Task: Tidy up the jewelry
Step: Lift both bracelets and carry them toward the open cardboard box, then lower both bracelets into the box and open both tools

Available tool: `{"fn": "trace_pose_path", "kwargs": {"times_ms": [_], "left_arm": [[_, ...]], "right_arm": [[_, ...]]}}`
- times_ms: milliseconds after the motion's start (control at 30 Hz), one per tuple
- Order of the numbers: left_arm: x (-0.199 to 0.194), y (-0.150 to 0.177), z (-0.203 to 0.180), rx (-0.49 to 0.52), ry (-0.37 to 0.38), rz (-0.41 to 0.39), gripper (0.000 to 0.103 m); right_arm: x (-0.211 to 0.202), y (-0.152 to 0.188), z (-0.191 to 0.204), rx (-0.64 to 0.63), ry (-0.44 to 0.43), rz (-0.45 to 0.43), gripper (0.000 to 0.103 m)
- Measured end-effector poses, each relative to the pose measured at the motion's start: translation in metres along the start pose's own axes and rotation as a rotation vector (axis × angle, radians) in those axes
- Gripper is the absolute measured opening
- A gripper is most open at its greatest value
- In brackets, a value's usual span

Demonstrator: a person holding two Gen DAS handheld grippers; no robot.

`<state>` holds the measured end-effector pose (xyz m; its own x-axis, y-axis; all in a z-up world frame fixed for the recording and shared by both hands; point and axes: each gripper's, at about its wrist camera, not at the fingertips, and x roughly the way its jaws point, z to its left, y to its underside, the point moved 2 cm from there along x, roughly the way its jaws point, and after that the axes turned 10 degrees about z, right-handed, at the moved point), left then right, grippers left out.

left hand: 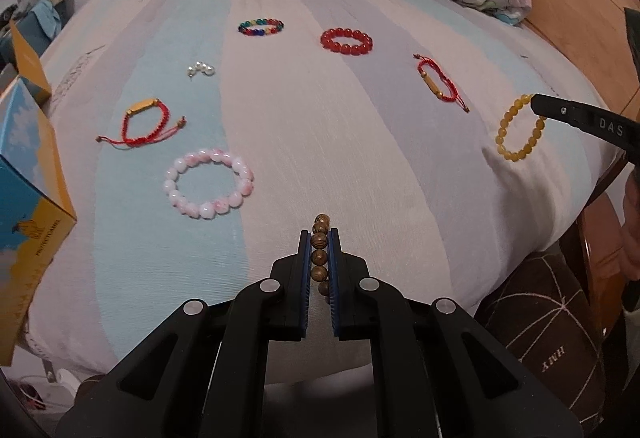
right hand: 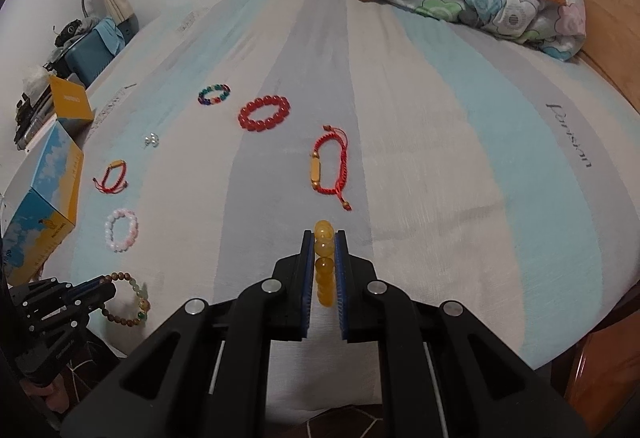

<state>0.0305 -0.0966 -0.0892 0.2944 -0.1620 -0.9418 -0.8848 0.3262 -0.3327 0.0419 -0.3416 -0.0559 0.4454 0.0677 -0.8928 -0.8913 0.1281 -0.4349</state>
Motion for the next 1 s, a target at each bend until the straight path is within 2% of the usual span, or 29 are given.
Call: {"fn": "trace_pose_path", "kwargs": {"times_ms": [467,1000], "left_arm": [[-0.048,-0.012,0.021,-0.053,0.009,-0.049,0.007],[-0.104,-0.016,0.092,-0.177,-0.035,-0.111,0.007]], "right_arm": [[-0.044,-0.01,0.028,-0.034,0.008,-0.048,0.009],[-0.06,-0.041,0.098,-0.111,-0.024,-0.041,0.009]]}}
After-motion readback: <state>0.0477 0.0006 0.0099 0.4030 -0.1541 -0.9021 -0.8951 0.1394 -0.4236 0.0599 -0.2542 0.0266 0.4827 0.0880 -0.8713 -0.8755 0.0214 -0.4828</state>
